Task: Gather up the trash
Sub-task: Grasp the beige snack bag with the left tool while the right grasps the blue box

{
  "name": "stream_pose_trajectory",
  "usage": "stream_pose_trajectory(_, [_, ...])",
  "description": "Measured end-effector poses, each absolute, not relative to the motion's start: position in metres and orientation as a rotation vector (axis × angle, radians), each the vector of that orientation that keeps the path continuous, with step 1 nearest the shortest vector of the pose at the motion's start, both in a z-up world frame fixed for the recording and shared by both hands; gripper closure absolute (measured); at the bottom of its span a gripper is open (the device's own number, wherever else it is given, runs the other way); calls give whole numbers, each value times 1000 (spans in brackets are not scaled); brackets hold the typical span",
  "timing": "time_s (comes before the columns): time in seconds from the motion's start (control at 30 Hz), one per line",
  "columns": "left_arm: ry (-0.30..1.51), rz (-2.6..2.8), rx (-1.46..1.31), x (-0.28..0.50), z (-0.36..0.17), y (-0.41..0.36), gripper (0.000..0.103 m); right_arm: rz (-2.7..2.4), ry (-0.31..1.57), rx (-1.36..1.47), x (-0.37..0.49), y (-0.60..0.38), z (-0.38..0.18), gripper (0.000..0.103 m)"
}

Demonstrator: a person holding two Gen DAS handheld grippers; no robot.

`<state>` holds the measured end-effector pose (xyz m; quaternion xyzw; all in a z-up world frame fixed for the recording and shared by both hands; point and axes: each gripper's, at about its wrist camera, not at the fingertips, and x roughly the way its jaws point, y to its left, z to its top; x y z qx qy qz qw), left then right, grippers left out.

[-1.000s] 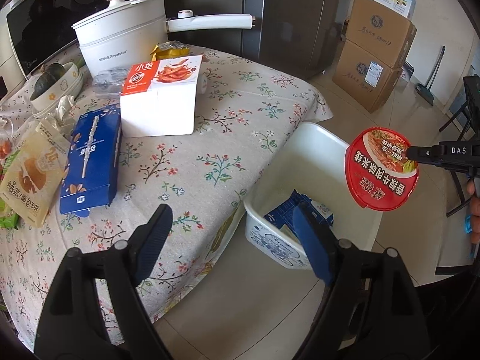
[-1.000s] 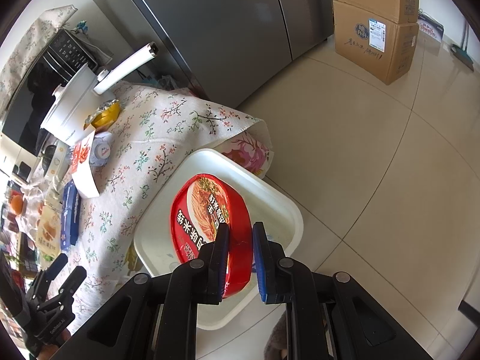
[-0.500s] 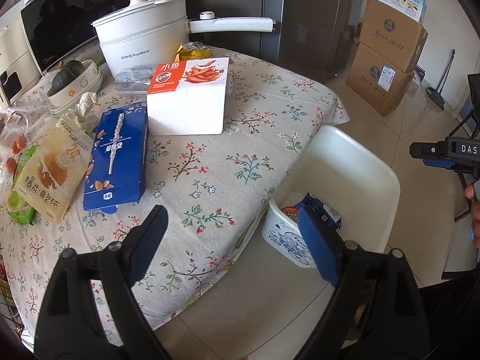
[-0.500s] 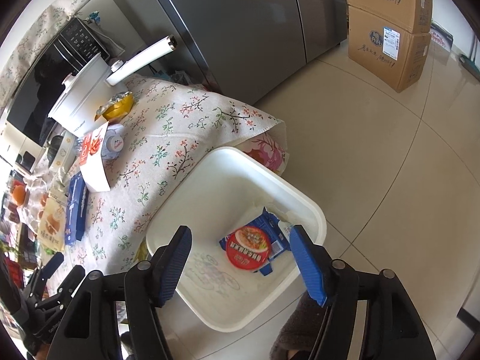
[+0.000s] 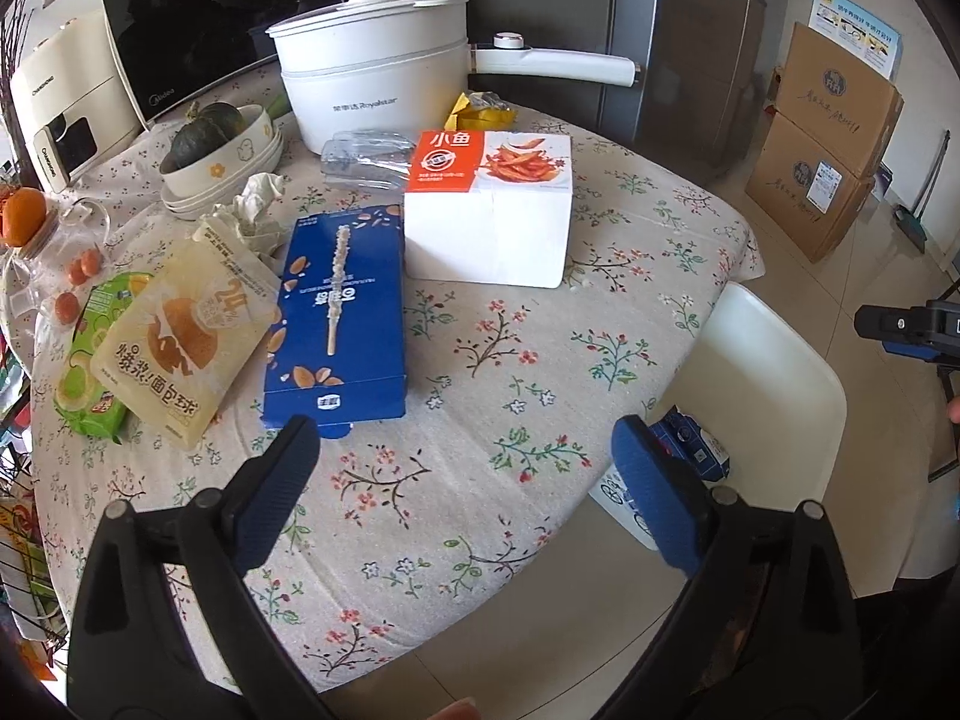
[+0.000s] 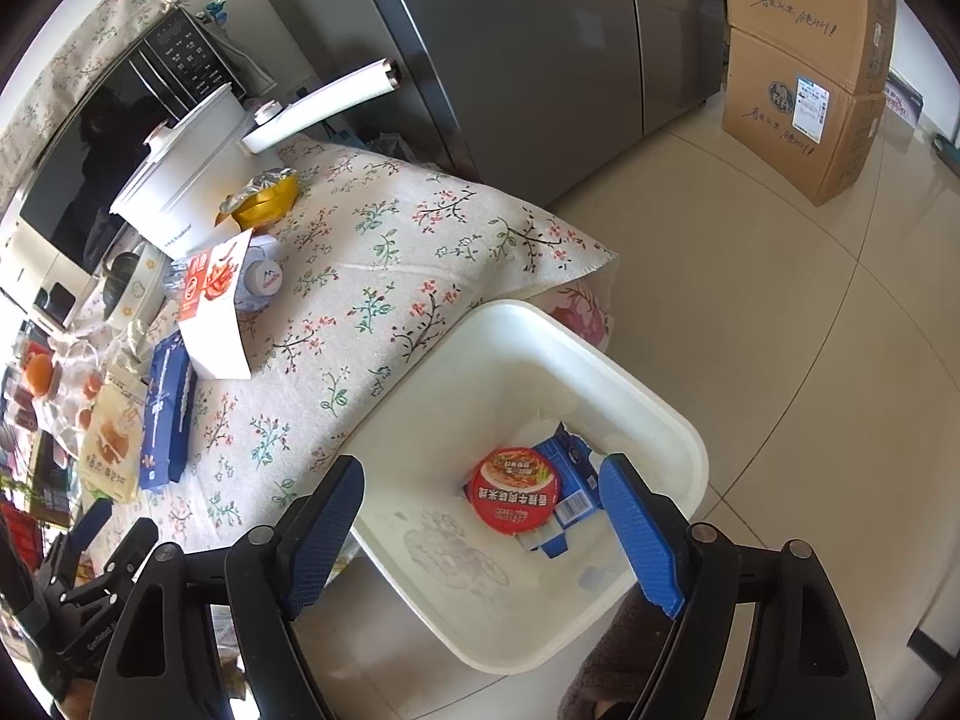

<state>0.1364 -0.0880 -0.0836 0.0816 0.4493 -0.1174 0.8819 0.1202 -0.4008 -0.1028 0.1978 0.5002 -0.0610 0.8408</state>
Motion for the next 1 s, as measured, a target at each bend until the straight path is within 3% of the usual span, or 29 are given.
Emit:
stream_pose_trajectory(0.87, [913,55,-107,199,-111,107,5,54,1062,269,213,-200,-99,18])
stream_pose_trajectory(1.0, [907,7,-231,207,-117,120,13,59,1062,230,222,-171,-108,19])
